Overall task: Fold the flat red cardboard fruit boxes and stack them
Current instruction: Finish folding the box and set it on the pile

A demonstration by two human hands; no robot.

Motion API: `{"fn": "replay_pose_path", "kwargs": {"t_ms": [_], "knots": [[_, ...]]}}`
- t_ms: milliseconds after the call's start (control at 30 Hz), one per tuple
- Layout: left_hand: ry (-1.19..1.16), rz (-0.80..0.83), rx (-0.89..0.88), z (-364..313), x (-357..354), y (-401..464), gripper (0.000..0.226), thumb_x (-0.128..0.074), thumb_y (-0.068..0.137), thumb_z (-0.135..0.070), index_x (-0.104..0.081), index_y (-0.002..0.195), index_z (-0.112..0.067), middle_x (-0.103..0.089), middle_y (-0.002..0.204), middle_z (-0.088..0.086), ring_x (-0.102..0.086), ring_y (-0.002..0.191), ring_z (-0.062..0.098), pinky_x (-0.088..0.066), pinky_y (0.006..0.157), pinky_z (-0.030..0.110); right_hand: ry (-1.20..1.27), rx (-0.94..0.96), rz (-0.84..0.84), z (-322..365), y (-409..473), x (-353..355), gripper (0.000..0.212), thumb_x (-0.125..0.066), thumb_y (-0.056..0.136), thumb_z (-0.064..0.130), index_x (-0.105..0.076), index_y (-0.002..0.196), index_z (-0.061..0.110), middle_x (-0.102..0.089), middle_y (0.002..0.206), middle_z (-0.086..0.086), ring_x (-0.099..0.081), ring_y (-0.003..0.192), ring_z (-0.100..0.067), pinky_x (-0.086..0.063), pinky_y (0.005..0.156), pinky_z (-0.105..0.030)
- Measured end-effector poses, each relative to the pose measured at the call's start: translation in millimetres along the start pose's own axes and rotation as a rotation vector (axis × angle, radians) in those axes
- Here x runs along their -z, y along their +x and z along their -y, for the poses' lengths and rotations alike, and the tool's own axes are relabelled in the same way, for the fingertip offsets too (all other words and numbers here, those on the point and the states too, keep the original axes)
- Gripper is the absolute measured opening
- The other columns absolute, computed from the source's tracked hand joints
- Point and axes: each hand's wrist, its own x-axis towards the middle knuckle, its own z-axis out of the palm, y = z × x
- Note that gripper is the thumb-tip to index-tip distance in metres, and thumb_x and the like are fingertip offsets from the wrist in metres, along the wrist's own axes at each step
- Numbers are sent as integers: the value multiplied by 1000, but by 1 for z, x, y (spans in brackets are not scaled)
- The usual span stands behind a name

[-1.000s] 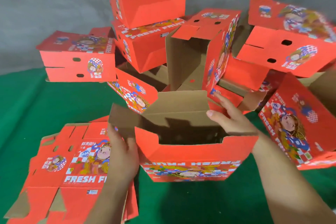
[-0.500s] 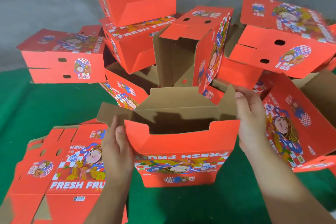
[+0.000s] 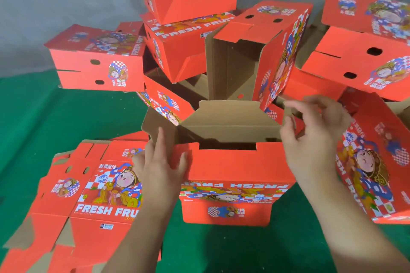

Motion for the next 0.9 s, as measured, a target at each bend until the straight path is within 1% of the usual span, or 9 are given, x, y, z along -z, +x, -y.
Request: {"fn": "replay_pose_path", "kwargs": {"t_ms": [100,200,300,367,467,567,633,767,900], "knots": [[34,-1,-97,0,-3,-6,72,-75,91,-17,-45,155,-21,-47,142,19,-35,115,32,-30,103,52,3,165,134,29,-20,-11,25,-66,89,12,-75,110,24,-59,122,0,-52,116,-32,-36,104,-42],[-14,-18,-251,3,-6,-12,48,-60,88,2,-65,130,-22,-54,131,11,-46,112,36,-36,96,45,5,227,483,33,-40,-23,27,-64,93,23,-70,119,29,-62,125,10,-57,117,-20,-34,106,-38],[-23,-35,-315,8,-5,-17,35,-50,82,3,-64,105,-19,-58,128,9,-49,109,35,-33,91,38,-33,46,822,20,-57,-30,62,-55,98,44,-33,156,37,-31,163,13,-39,141,-14,-38,111,-34],[-91,-74,-331,6,-5,-23,29,-47,81,4,-58,103,-12,-60,129,7,-50,101,32,-36,90,37,-32,-2,793,17,-66,-34,84,-57,95,47,-9,163,38,-19,168,12,-40,142,-16,-46,106,-36],[-231,-49,-278,3,-8,-27,38,-45,83,4,-58,119,-2,-59,135,-1,-52,108,27,-34,102,21,-93,16,724,22,-68,-40,99,-63,89,46,4,162,43,-11,167,0,-70,94,-25,-48,59,-29],[-141,127,-313,3,-6,-27,47,-56,96,-19,-48,141,-29,-50,130,-26,-43,107,18,-40,100,37,-133,-53,751,17,-62,-46,102,-60,91,51,15,159,45,33,166,-1,-71,71,-30,-35,43,-24],[50,199,-341,-1,-6,-21,54,-45,100,-52,-42,151,-34,-51,125,-20,-41,101,20,-38,94,40,-161,-57,815,14,-58,-47,96,-56,94,54,13,159,45,47,158,-1,-74,87,-34,-52,55,-32],[382,236,-283,-26,-18,8,67,-25,104,-60,-17,165,-33,-55,131,3,-52,109,32,-41,91,44,-212,26,857,20,-58,-41,76,-52,98,51,-9,160,44,45,160,-6,-62,123,-38,-57,87,-41],[421,363,-241,-37,-27,35,75,-35,103,-57,9,162,-39,-59,132,8,-62,109,35,-44,79,42,-185,51,591,29,-65,-28,80,-60,88,46,-24,159,38,8,171,-6,-22,151,-39,-23,116,-55]]}}
